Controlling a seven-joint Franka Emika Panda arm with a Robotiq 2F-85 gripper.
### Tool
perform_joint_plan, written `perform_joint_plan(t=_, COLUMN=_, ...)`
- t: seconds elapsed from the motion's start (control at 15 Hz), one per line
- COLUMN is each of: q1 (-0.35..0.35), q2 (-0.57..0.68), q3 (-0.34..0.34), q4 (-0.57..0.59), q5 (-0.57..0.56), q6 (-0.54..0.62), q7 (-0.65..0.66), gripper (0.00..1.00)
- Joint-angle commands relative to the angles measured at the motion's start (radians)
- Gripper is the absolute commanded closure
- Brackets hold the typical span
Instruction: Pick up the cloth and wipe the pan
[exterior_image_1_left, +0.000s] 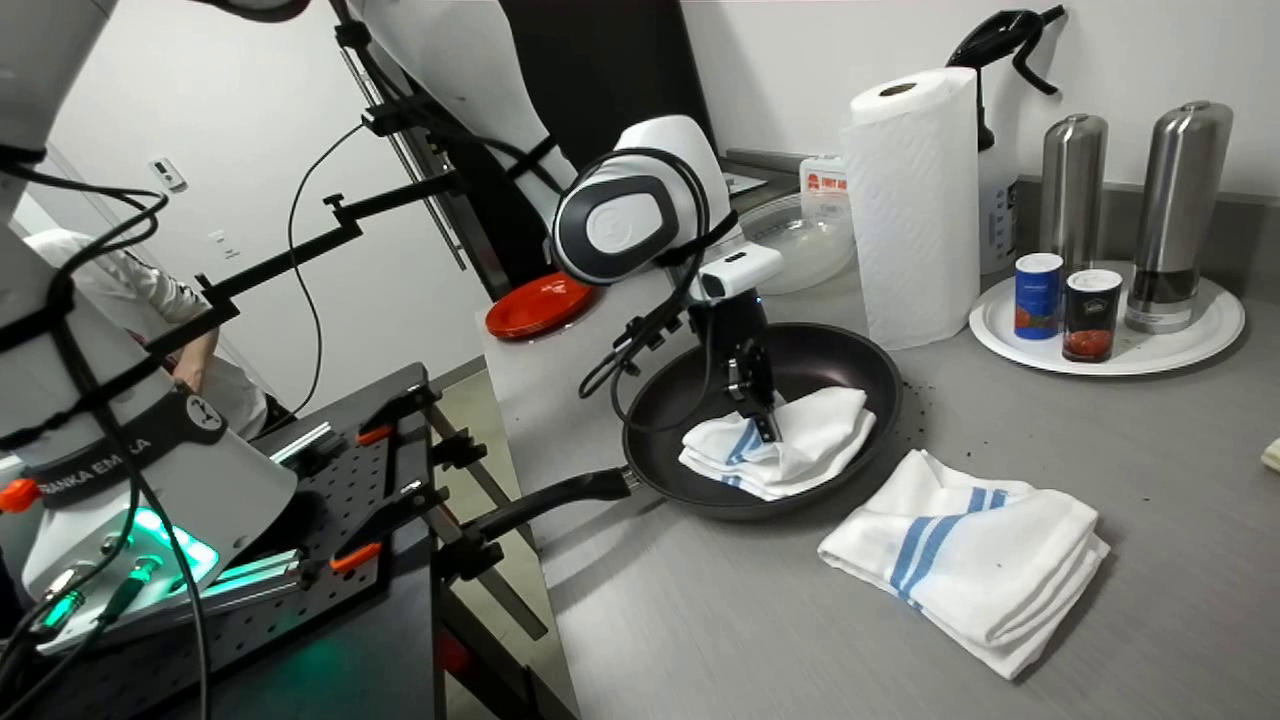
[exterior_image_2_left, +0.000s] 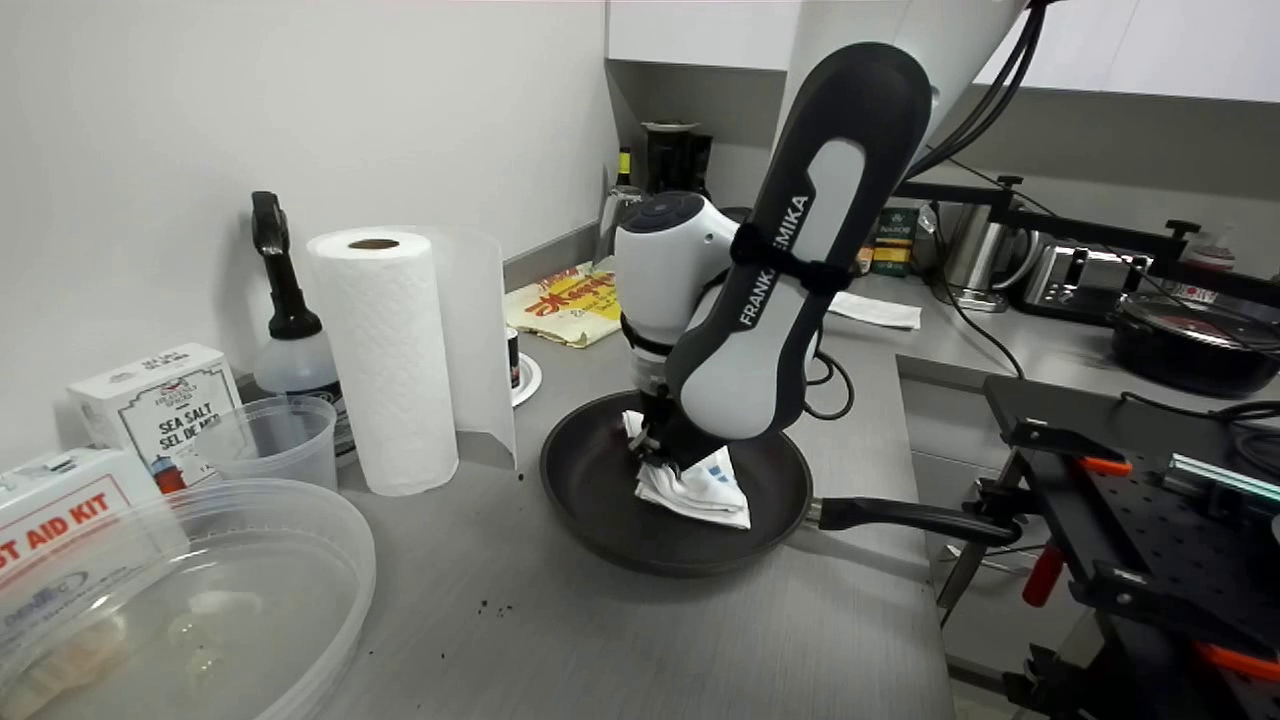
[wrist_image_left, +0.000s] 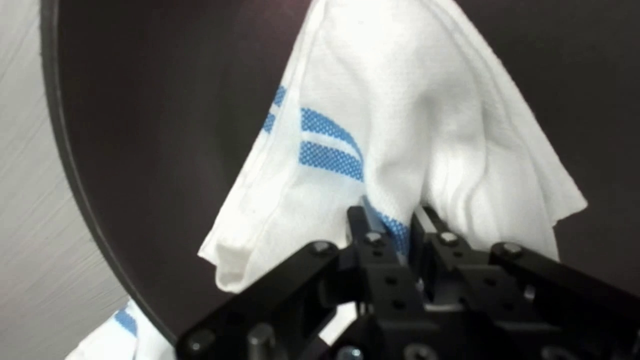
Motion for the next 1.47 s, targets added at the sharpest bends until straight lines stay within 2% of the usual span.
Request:
perform_joint_plan(t=0.0, q1=0.016, q2=0.054, q3=-0.042, q4=0.038, q5=-0.028, q6=-0.027, q7=0.057, gripper=0.96)
perform_joint_plan(t=0.33, q1=0.056, q2=0.086, q3=-0.114, q4=0.057, q5=-0.063, q6=-0.042, q7=0.104, gripper=0.96)
perform_joint_plan(t=0.67, q1=0.168, q2=0.132, q3=-0.243, q4=0.060, q5=-0.141, q6=-0.071, q7=0.166, gripper=0.96)
perform_joint_plan(t=0.87, q1=0.211, q2=0.143, q3=-0.283, q4=0.060, q5=-0.180, q6=-0.098, q7=0.178, gripper=0.96)
perform_joint_plan(t=1.13, q1=0.205, q2=0.071, q3=-0.261, q4=0.039, q5=-0.198, q6=-0.097, q7=0.130, gripper=0.96)
perform_joint_plan(t=1.4, q1=0.134, q2=-0.086, q3=-0.166, q4=0.012, q5=-0.188, q6=-0.054, q7=0.030, gripper=0.96)
